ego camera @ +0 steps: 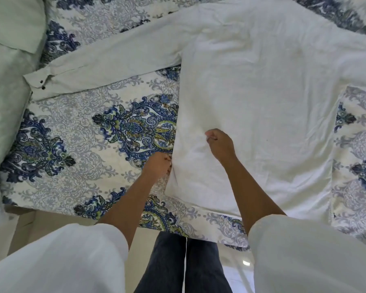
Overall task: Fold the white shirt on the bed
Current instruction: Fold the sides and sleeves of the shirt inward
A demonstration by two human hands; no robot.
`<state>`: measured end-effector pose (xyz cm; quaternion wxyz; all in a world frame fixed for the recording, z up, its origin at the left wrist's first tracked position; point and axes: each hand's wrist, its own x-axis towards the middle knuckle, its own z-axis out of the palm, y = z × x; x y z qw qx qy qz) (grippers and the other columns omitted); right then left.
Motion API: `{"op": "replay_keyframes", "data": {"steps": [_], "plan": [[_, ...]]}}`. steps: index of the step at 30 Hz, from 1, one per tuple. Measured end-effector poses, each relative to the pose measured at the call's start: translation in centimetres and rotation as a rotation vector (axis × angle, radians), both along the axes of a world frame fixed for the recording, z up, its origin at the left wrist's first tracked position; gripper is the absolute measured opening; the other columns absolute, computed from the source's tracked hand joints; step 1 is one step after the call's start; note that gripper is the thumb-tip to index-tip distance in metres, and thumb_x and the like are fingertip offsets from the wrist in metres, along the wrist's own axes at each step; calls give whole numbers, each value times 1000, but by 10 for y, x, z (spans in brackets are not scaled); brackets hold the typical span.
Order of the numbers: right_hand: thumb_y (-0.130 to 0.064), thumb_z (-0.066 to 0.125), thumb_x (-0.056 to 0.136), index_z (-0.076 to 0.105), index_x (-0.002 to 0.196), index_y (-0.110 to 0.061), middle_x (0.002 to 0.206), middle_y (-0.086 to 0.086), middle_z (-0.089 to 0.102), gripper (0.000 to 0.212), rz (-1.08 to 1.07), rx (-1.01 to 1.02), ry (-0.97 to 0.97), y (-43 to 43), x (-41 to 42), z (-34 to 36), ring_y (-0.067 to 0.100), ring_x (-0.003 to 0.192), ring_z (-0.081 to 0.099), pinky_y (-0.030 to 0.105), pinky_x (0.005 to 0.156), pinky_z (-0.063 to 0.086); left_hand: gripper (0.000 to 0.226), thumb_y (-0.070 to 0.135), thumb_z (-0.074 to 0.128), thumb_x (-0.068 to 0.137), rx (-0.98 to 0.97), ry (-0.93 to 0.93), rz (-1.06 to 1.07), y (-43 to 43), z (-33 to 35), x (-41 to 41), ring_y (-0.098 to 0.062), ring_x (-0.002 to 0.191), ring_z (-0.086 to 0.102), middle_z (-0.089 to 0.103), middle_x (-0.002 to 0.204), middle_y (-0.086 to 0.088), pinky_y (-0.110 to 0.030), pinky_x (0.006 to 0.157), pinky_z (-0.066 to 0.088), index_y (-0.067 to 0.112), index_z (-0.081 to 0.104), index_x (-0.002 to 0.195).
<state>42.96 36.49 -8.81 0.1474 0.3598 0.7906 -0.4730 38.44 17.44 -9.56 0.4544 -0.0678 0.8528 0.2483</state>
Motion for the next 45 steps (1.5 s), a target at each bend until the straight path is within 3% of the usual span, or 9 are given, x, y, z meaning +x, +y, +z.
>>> {"op": "replay_keyframes", "data": {"steps": [6, 10, 13, 23, 26, 29, 34, 39, 45], "plan": [[-10, 44, 84, 63, 96, -10, 100, 5, 65, 22, -39, -60, -48, 3, -48, 2, 29, 103, 59, 35, 86, 45, 23, 28, 53, 92, 3, 130, -40, 30, 17, -30, -25, 84, 58, 59, 88, -8, -34, 74, 45, 7, 56, 100], [-21, 50, 91, 58, 109, -6, 114, 14, 63, 25, 22, 14, -31, -2, -103, 2, 31, 109, 56, 33, 89, 43, 15, 21, 58, 89, 58, 11, 50, 34, -6, -16, -26, 93, 59, 60, 96, -8, -37, 80, 48, 10, 51, 96], [-20, 51, 92, 55, 117, -7, 122, 12, 60, 29, 68, 90, 45, 2, -147, 6, 29, 114, 54, 30, 90, 41, 18, 26, 56, 91, 195, -1, 446, 26, -10, -17, -29, 75, 61, 63, 82, -13, -47, 74, 55, 9, 54, 87], [-9, 46, 92, 60, 118, -15, 125, 4, 60, 30, 267, 58, 175, -43, -255, -1, 20, 114, 56, 27, 93, 41, 20, 9, 51, 91, 550, 296, 1544, -59, 3, -241, -12, 39, 48, 54, 72, -14, -17, 35, 35, 6, 51, 71], [-7, 46, 93, 60, 121, -11, 126, 8, 60, 31, 326, 4, 180, -71, -278, -4, 22, 114, 56, 30, 94, 41, 20, 25, 56, 89, 524, 283, 1774, -106, -7, -282, -24, 81, 63, 62, 105, -13, -30, 68, 55, 10, 58, 103], [-3, 47, 92, 60, 119, -9, 125, 14, 60, 31, 306, -98, 181, -94, -298, -8, 23, 109, 57, 36, 94, 43, 27, 45, 44, 74, 646, 222, 1684, -138, -30, -300, -30, 126, 49, 50, 136, -11, -43, 103, 44, 26, 51, 92], [-7, 45, 92, 60, 118, -10, 108, 8, 61, 30, 260, -205, 133, -112, -318, -7, 22, 91, 56, 30, 76, 43, 10, 19, 48, 94, 941, 325, 1843, -145, 18, -310, -31, 115, 55, 61, 116, -13, -49, 98, 44, 11, 56, 94], [-28, 55, 93, 60, 93, -19, 89, 2, 60, 11, -18, -570, 154, -116, -331, 23, 14, 71, 57, 25, 61, 45, 18, 1, 60, 85, 834, 683, 1399, -108, 55, -312, -12, 80, 64, 66, 93, 0, -28, 72, 55, 13, 61, 97], [-56, 49, 86, 62, 100, -15, 95, 9, 67, 45, -181, -830, 208, -49, -327, 77, 25, 89, 66, 43, 82, 54, 31, 11, 48, 79, 303, 1095, 94, 8, 55, -268, -27, 91, 55, 62, 104, -9, -34, 71, 46, 10, 62, 106]]}}
